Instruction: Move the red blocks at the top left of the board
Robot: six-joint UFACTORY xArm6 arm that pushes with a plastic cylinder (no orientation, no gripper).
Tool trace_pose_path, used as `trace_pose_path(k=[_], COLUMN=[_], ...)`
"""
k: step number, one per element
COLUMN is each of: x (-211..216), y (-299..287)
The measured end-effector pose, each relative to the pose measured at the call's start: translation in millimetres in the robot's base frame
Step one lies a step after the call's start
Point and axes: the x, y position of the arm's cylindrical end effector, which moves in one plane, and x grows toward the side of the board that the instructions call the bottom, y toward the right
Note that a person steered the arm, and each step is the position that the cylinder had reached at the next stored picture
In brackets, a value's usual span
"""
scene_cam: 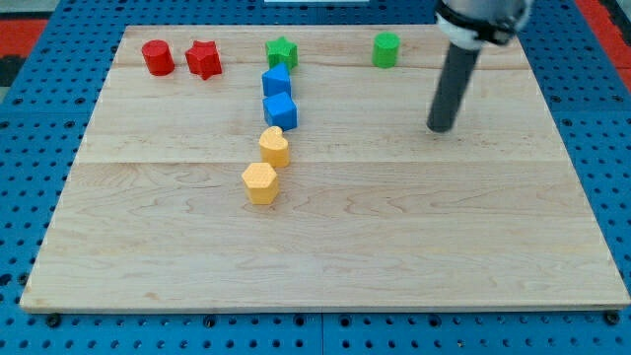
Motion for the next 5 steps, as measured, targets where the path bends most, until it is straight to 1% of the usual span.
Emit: trace_pose_path(k=[1, 2, 3, 4, 5], x=[-29.6, -35.1, -75.3, -110.4, -114.5], y=[-81.1, -131.9, -175.8, -182.2, -218.2])
